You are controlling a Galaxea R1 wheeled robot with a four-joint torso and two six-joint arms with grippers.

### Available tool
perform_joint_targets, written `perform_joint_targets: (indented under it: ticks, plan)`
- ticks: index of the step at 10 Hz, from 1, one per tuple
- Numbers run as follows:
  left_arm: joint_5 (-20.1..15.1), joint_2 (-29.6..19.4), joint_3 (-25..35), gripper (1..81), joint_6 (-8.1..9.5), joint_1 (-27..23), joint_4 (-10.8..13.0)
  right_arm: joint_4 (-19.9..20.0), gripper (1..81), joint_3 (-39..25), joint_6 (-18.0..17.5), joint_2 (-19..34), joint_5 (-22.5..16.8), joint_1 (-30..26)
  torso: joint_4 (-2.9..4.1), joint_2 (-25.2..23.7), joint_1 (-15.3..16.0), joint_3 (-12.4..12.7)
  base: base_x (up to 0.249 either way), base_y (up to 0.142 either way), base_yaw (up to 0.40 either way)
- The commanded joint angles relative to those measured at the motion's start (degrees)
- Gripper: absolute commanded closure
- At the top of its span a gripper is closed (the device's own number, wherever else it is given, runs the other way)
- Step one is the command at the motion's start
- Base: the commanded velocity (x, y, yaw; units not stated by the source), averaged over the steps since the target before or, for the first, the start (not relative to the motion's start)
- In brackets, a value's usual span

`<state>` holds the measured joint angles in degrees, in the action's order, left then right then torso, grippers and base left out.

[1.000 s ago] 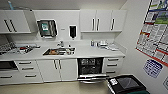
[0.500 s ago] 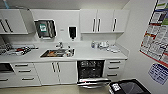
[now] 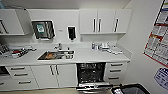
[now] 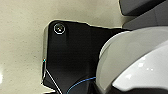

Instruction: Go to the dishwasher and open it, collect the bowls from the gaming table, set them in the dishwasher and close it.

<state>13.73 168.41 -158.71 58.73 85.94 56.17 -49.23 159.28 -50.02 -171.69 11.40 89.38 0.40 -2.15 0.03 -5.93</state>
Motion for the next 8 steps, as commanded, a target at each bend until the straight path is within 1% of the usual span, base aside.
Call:
perform_joint_targets:
  ticks: [1, 7, 8]
  plan:
    - [-0.98, -0.71, -0.2, 81.1, 0.15, -2.32, 0.08, -0.52, 81.1, -0.3, 0.01, 0.01, -1.11, -2.14, 0.0, 0.0, 0.0, 0.0, 0.17, 0.062, 0.0]
    - [-0.98, -0.71, -0.2, 81.1, 0.15, -2.31, 0.08, -0.52, 81.1, -0.39, 0.01, 0.01, -1.11, -2.23, 0.0, -0.02, -0.02, 0.0, 0.171, 0.062, 0.0]
    - [-0.98, -0.71, -0.2, 81.1, 0.15, -2.31, 0.08, -0.52, 81.1, -0.3, 0.01, 0.01, -1.11, -2.31, 0.0, 0.02, 0.05, 0.0, 0.192, 0.0, 0.0]
